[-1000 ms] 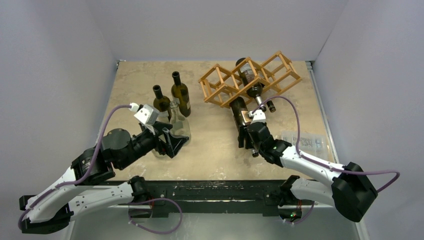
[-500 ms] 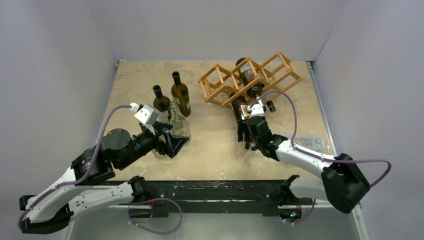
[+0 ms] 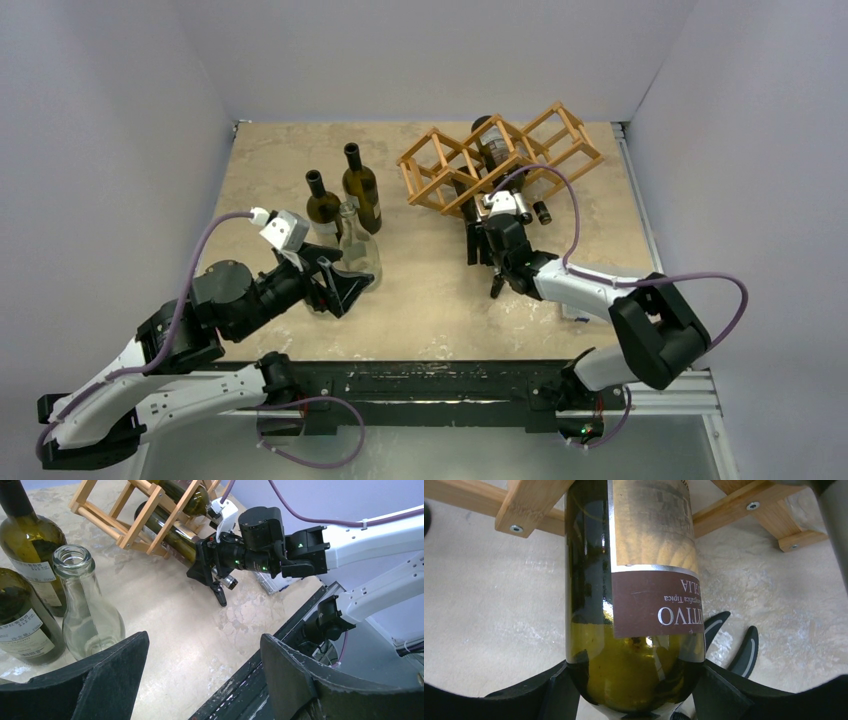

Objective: Put the wine bottle on the wine rack

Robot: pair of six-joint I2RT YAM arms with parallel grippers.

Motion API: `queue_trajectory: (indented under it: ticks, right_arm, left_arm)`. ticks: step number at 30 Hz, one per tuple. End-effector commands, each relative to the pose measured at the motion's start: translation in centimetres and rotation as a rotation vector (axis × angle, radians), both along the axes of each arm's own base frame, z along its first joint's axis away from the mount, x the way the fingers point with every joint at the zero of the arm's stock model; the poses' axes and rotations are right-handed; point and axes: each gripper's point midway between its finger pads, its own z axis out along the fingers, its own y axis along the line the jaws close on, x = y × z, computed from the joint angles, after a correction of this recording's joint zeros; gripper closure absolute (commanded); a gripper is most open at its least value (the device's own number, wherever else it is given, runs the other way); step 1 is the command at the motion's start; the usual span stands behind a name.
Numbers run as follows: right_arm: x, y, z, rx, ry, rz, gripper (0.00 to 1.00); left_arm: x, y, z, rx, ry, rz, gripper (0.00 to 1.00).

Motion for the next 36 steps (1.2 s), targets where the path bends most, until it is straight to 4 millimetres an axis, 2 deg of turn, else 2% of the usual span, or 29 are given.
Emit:
queue_trajectory:
  ticks: [1,19,23,28,29,30,31,36]
  right_arm:
    - [4.7,2.7,7.5,0.142,-0.237,-0.001,1.00]
    - [9.0,3.3,6.9,0.093,-0.266,-0.022,1.00]
    - [9.8,3.6,7.1,0.087,-0.277,-0.023,1.00]
    - [10.2,3.8,6.4,0.069,-0.259,-0.021,1.00]
    - [10.2,3.9,6.1,0.067,-0.254,-0.019,0.92]
    - [10.2,3.9,6.0,0.065,-0.249,-0.019,0.76]
    - [10.2,3.8,5.8,0.063,-0.244,-0.020,0.67]
    - [9.9,3.5,5.1,0.050,-0.226,-0.030,0.41]
  left_arm:
    - [-0.3,-0.2,0.4,-0.028,-0.003,-0.019,0.18]
    - [-0.7,0.3,0.5,-0.033,-0.008,-0.020,0.18]
    - [-0.7,0.2,0.7,-0.028,-0.009,-0.027,0.18]
    - [-0.6,0.2,0.7,-0.026,-0.007,-0.023,0.18]
    - [-0.6,0.2,0.8,-0.026,-0.008,-0.020,0.18]
    - [-0.5,0.3,0.8,-0.024,-0.009,-0.017,0.18]
    - [-0.5,0.3,0.9,-0.025,-0.009,-0.015,0.18]
    - [-0.3,0.0,0.8,-0.016,0.003,-0.011,0.18]
